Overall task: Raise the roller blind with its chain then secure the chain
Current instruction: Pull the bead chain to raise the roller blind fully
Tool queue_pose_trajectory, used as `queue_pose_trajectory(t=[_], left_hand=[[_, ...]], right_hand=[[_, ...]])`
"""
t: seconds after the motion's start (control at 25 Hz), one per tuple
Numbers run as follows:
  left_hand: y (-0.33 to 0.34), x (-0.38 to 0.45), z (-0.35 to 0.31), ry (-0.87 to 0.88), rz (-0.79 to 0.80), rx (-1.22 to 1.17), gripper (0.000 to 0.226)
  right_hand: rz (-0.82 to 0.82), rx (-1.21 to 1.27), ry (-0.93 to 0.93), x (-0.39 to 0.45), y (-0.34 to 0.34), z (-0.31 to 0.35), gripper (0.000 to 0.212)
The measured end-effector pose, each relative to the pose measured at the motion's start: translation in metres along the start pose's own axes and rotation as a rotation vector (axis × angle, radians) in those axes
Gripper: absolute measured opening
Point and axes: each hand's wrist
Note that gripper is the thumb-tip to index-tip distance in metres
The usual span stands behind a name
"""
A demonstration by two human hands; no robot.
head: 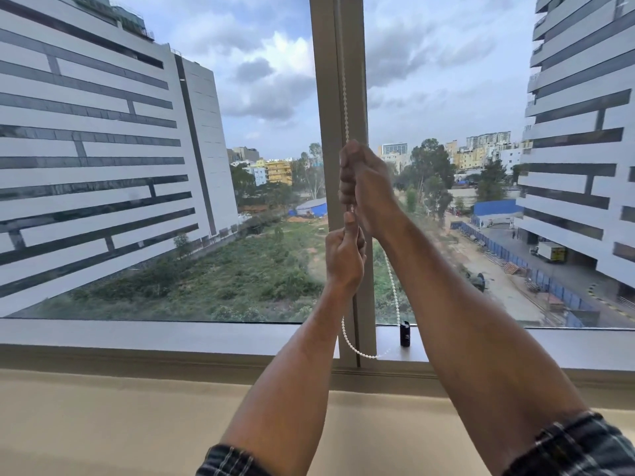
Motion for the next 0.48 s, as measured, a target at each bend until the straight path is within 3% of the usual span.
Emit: queue_pose_trajectory(t=[0.24,0.48], left_hand=[[0.006,-0.013,-0.002,0.050,-0.035,0.044,0.060],[0.001,-0.032,0.007,0.095,-0.030,0.382,0.049]], right_hand=[[-0.070,-0.026,-0.080,-0.010,0.007,-0.001,0.038],[-0.160,-0.076,-0.057,-0.020,-0.009,-0.023,0.030]])
Point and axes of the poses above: each hand's wrist, its own x-axis towards the middle knuckle, its own y-axis out of the palm, z = x × y, and after that the axes turned 11 degrees about y, right-handed
